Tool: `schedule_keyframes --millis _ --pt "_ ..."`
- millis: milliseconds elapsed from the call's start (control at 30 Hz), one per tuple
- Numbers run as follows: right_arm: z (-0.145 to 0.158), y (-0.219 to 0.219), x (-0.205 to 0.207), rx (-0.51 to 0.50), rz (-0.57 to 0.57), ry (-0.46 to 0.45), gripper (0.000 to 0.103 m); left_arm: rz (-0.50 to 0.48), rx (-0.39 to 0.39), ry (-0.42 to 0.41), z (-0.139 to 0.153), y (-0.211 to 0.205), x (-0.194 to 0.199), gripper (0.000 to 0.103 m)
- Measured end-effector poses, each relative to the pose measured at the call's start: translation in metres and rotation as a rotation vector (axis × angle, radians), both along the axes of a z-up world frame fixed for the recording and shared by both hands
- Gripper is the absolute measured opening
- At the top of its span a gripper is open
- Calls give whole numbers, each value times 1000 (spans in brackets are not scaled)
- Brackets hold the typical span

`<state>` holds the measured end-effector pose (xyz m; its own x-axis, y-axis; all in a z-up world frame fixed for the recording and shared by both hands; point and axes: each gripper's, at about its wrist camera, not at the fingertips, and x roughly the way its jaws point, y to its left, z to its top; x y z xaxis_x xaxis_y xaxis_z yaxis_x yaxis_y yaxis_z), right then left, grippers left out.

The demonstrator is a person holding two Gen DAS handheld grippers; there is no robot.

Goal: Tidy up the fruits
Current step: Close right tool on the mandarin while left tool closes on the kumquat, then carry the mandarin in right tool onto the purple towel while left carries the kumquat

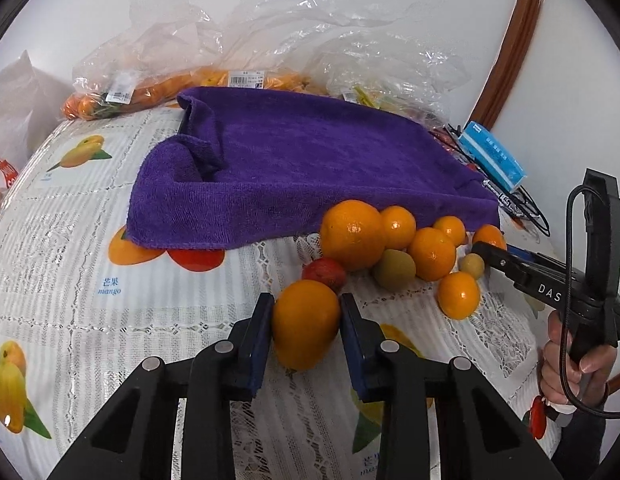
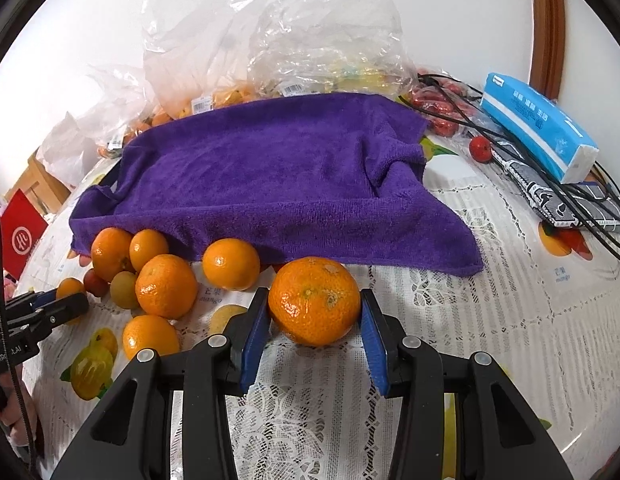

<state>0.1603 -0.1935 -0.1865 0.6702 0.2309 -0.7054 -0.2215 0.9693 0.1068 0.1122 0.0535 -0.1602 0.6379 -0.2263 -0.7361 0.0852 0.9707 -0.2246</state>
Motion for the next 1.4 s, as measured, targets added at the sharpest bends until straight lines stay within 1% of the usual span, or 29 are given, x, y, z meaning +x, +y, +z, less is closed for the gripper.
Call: schedule_keyframes --millis 167,300,467,600,767,900,1033,1233,1333,1400 --pt "1 -4 -1 16 -9 -4 44 6 -1 -23 2 1 -3 31" --pt "4 -7 -4 24 -17 -21 44 9 -28 -32 4 4 -4 31" --pt "12 -8 -10 3 -34 -43 43 8 -52 -47 11 7 -5 31" --pt "29 -10 -13 -2 -34 -61 43 41 -54 -53 23 11 0 31" --pt "60 -8 -13 0 -35 -120 43 99 -17 -104 52 14 9 31" --pt "82 -1 -1 0 -31 -150 43 129 -31 -133 68 16 27 31" --pt "95 10 10 -15 -13 -185 43 148 -16 -155 75 15 49 31" --pt "106 20 34 -3 5 -200 44 164 -30 -167 73 12 82 31" --pt "101 22 50 20 9 -193 44 163 -41 -158 64 12 91 31" --pt "91 21 60 37 9 -174 43 158 -47 -143 57 12 94 31"
